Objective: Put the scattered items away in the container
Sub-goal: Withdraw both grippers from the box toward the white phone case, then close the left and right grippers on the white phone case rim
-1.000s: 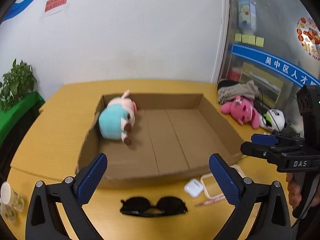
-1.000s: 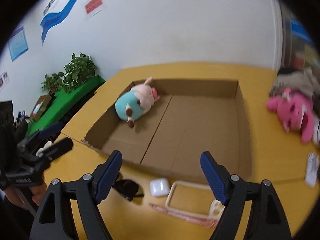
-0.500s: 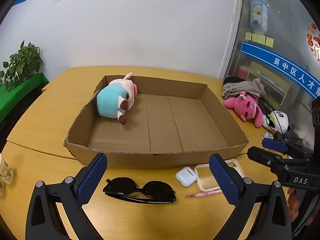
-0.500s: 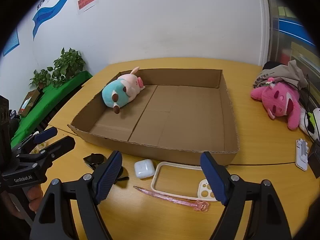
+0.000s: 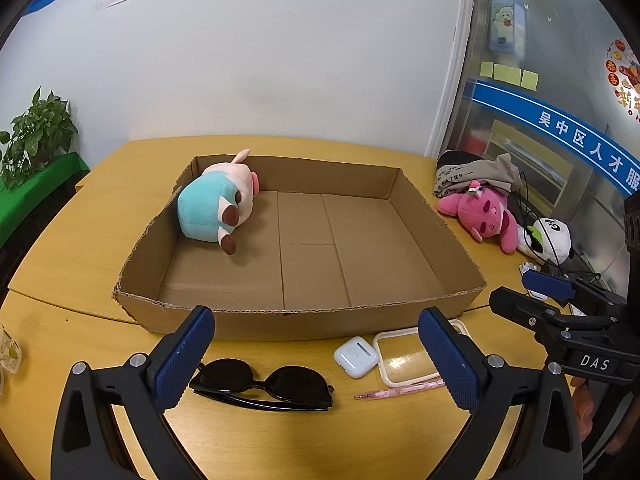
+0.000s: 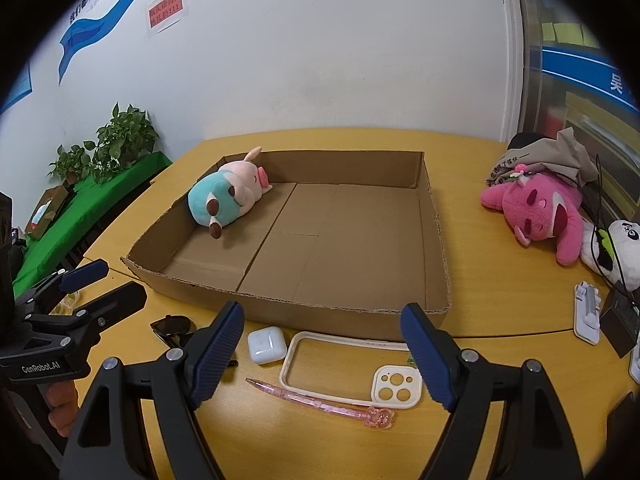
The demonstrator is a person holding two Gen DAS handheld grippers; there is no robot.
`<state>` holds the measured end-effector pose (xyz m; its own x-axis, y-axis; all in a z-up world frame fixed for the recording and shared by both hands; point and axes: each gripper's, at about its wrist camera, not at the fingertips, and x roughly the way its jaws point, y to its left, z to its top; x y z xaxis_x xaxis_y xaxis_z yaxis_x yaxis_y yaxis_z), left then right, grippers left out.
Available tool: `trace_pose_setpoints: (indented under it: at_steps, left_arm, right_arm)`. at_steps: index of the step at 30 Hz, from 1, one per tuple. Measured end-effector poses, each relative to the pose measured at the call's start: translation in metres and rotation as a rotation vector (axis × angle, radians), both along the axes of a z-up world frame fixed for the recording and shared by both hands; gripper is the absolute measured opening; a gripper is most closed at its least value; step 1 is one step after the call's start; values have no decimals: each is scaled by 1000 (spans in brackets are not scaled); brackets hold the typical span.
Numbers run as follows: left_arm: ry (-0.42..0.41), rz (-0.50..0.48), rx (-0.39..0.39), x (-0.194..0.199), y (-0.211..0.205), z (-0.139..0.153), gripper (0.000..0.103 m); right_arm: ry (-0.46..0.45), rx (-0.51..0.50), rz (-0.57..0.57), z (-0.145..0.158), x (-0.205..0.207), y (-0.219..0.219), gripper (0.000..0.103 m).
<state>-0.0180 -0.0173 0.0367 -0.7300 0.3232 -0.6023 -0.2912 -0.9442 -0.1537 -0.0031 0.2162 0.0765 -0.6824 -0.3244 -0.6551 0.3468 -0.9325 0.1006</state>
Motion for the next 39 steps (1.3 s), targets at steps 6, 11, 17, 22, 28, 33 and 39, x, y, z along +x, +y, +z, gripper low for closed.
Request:
trace_pose_setpoints:
  at_steps: [6, 11, 17, 22, 28, 33, 39]
  left_arm:
    - [-7, 4, -2, -1, -2, -3, 103]
    - [-20, -5, 2, -1, -3, -6, 103]
    - [-38, -26, 8, -3, 3, -10, 103]
    - [-60, -53, 4, -5, 12, -15, 103]
    - [-107, -77, 5, -9, 23, -24, 103]
    - [-152, -121, 2, -13, 40, -36, 102]
    - [-268, -193, -5, -21, 73, -65, 96]
  right_arm:
    - [-5, -2, 15, -3, -1, -4, 81]
    - [-10, 1, 20, -5, -1, -8, 81]
    - [-16, 12, 20, -7, -3, -8, 81]
    - [-33, -3, 10, -12, -8, 4, 81]
    - [-81, -18, -72, -30, -19, 45, 81]
    - [-176, -22, -170, -60, -29, 88, 81]
    - [-257, -18, -214, -97, -33, 111, 80]
